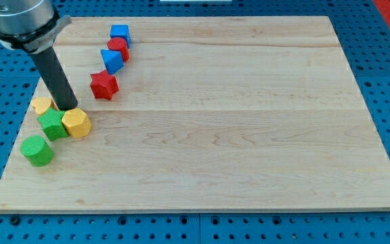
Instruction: Separate the yellow heart with green star towards the bottom
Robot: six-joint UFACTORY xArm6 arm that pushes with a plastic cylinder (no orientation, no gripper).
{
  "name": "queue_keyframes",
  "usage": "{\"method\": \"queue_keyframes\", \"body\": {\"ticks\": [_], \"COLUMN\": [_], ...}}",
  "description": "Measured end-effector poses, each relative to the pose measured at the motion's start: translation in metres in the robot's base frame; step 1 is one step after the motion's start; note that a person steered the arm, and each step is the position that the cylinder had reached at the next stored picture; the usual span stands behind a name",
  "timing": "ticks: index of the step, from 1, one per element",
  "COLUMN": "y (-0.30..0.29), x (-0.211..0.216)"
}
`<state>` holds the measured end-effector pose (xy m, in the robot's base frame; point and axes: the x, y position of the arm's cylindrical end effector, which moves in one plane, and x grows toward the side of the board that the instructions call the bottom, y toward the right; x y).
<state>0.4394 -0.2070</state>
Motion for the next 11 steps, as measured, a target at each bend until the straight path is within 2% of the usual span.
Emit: {"method": "queue_keyframes", "body": {"ticks": [1, 3, 4, 6, 11], "y": [0.034, 0.046, 0.054, -0.032, -0.067], "x": [-0.003, -0.034, 0.002, -0.005, -0.016]}}
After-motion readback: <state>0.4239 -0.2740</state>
